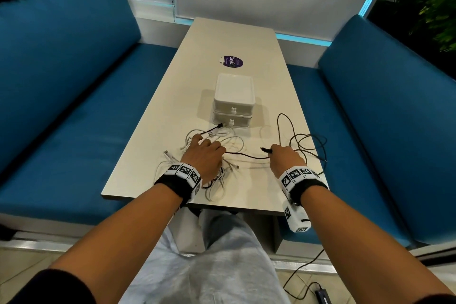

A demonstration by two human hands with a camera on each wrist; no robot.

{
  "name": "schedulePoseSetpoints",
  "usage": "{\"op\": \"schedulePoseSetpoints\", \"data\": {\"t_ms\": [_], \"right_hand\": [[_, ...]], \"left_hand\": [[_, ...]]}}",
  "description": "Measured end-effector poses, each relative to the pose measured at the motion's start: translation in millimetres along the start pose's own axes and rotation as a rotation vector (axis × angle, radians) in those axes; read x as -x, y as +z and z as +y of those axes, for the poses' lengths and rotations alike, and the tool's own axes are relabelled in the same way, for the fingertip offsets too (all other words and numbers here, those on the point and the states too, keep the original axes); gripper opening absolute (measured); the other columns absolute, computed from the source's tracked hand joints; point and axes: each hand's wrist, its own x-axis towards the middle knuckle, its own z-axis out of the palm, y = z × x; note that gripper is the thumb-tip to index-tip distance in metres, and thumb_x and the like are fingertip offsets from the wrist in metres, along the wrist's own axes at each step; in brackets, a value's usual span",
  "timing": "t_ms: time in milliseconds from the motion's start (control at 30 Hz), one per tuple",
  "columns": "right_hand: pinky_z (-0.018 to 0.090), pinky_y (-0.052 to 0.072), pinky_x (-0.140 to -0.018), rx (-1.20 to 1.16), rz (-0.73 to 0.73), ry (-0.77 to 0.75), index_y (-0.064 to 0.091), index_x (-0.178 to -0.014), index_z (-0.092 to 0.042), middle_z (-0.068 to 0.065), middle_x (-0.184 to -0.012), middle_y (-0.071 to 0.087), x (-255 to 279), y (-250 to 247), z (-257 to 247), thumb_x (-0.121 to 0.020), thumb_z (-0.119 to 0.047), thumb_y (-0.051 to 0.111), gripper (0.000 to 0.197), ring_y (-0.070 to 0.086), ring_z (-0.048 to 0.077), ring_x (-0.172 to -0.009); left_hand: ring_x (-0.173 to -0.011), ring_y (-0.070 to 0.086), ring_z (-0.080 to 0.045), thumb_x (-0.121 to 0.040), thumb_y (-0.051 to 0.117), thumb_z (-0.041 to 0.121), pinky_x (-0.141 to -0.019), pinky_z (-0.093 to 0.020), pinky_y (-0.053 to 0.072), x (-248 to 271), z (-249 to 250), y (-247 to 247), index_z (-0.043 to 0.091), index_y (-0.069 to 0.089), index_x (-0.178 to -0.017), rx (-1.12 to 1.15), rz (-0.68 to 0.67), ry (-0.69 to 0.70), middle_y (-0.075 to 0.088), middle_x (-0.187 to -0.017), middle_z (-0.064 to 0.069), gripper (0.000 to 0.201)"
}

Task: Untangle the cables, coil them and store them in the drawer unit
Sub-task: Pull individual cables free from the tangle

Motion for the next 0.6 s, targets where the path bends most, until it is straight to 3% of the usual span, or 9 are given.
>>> {"op": "schedulePoseSetpoints", "data": {"t_ms": [133, 267, 433, 500, 600], "right_hand": [[0.034, 0.047, -0.06, -0.233, 0.031, -0.149, 0.057, -0.111, -0.015, 0.01, -0.088, 0.061, 6, 0, -26, -0.101, -0.031, 0.041, 0.025, 0.06, 0.029, -0.074], [0.03, 0.044, -0.069, -0.411, 0.024, -0.321, 0.063, -0.117, -0.017, 0.012, -0.1, 0.07, 14, 5, -61, -0.099, -0.031, 0.049, 0.027, 0.063, 0.031, -0.091], [0.038, 0.047, -0.072, -0.391, -0.002, -0.309, 0.061, -0.108, -0.01, 0.017, -0.098, 0.069, 9, 4, -71, -0.099, -0.028, 0.049, 0.023, 0.061, 0.036, -0.092], [0.038, 0.047, -0.072, -0.358, -0.023, -0.306, 0.06, -0.108, -0.01, 0.018, -0.099, 0.068, 7, 3, -70, -0.1, -0.03, 0.048, 0.024, 0.061, 0.036, -0.092], [0.036, 0.044, -0.068, -0.299, -0.046, -0.314, 0.057, -0.11, -0.009, 0.019, -0.099, 0.066, 6, 2, -68, -0.101, -0.032, 0.046, 0.027, 0.06, 0.037, -0.09]], "left_hand": [[-0.117, 0.049, -0.024, -0.092, 0.048, 0.022, -0.11, -0.049, 0.021, -4, 3, 1, 0.022, 0.053, -0.125, -0.003, -0.045, -0.003, 0.055, -0.124, 0.001, 0.034], [-0.115, 0.051, -0.025, -0.091, 0.048, 0.02, -0.108, -0.049, 0.022, -4, 5, 1, 0.018, 0.052, -0.128, 0.016, -0.03, 0.001, 0.056, -0.121, -0.002, 0.037], [-0.111, 0.054, -0.021, -0.094, 0.034, 0.04, -0.11, -0.048, 0.023, 1, 3, 3, 0.02, 0.057, -0.12, 0.101, 0.053, -0.004, 0.06, -0.114, 0.001, 0.04], [-0.11, 0.054, -0.021, -0.101, 0.026, 0.04, -0.109, -0.048, 0.024, 1, 3, 4, 0.022, 0.059, -0.115, 0.101, 0.07, -0.006, 0.061, -0.11, 0.003, 0.04], [-0.109, 0.054, -0.024, -0.102, 0.033, 0.037, -0.106, -0.05, 0.025, -3, 5, 8, 0.022, 0.06, -0.113, 0.072, 0.076, -0.026, 0.061, -0.109, 0.002, 0.034]]}}
